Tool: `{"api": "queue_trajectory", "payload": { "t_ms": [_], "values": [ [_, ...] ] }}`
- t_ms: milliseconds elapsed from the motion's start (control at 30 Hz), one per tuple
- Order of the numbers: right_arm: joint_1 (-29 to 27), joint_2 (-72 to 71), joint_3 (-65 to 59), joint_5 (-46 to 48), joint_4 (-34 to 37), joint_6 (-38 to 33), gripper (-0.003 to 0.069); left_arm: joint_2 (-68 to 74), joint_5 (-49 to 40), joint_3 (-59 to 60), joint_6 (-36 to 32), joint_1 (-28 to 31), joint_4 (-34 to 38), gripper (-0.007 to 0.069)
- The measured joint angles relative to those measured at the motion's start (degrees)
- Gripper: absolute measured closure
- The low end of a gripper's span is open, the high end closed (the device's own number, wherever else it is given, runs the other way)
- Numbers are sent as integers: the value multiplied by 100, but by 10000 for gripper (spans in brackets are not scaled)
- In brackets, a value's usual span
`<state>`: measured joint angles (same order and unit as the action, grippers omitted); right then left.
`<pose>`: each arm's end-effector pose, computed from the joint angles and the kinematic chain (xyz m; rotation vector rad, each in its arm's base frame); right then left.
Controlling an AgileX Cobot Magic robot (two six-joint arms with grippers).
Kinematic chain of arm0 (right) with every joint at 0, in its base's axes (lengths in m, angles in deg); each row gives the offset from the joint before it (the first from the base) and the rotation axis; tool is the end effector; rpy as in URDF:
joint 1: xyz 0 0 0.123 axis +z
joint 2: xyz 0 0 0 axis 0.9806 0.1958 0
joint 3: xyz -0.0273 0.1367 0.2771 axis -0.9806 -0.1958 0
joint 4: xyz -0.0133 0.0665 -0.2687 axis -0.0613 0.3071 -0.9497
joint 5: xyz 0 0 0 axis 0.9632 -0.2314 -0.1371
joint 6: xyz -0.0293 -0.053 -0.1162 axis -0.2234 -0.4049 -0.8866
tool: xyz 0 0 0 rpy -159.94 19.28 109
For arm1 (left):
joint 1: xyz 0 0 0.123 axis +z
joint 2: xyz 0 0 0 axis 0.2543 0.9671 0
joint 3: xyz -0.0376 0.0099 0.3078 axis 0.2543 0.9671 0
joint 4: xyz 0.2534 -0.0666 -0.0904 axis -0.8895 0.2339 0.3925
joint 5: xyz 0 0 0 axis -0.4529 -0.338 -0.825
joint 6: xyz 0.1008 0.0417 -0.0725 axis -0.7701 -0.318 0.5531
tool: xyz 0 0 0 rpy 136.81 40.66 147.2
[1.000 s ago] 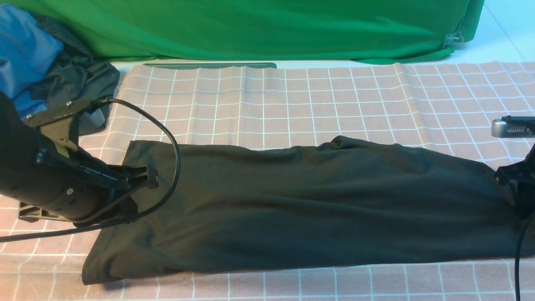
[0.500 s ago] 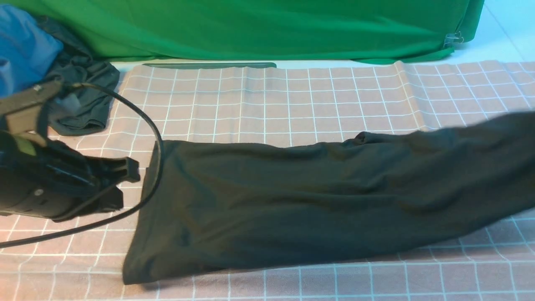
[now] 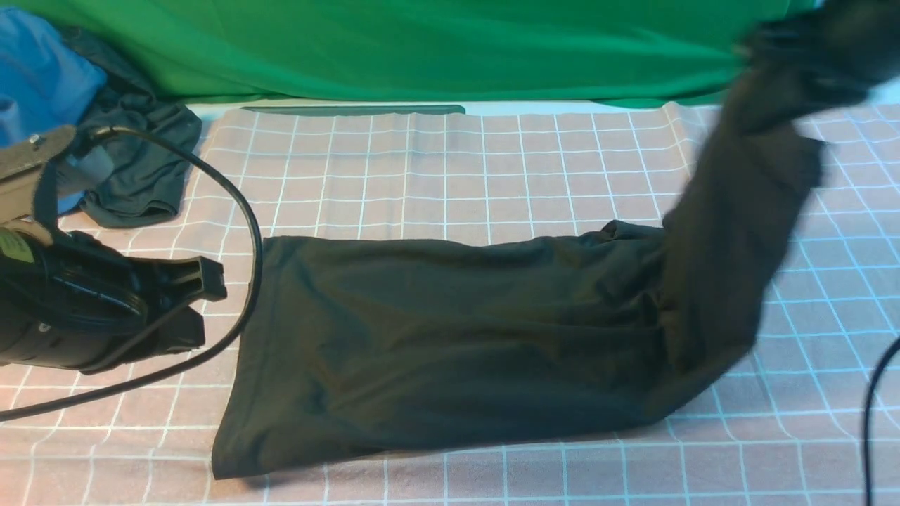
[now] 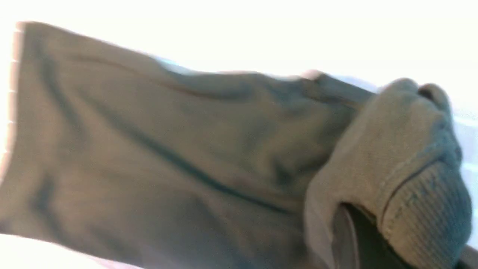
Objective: Fold a long-sleeved shirt over a pink coffee tablecloth.
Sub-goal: 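Fold the right end of the dark garment over onto its left end with the right gripper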
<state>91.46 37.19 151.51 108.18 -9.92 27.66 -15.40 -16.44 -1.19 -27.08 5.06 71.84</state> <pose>0.3790 0.1194 0.3690 -0.2173 2.5956 0.4556 0.2232 -0.0525 0.2886 -0.2251 2.5818 -0.3433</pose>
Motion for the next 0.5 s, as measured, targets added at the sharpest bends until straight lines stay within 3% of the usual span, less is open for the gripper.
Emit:
{"api": "queue_trajectory", "payload": {
  "t_ms": [500],
  "values": [
    [2155, 1201, 2, -2308, 1815, 201, 556, 0, -4, 0, 145, 0, 19, 610]
  ]
}}
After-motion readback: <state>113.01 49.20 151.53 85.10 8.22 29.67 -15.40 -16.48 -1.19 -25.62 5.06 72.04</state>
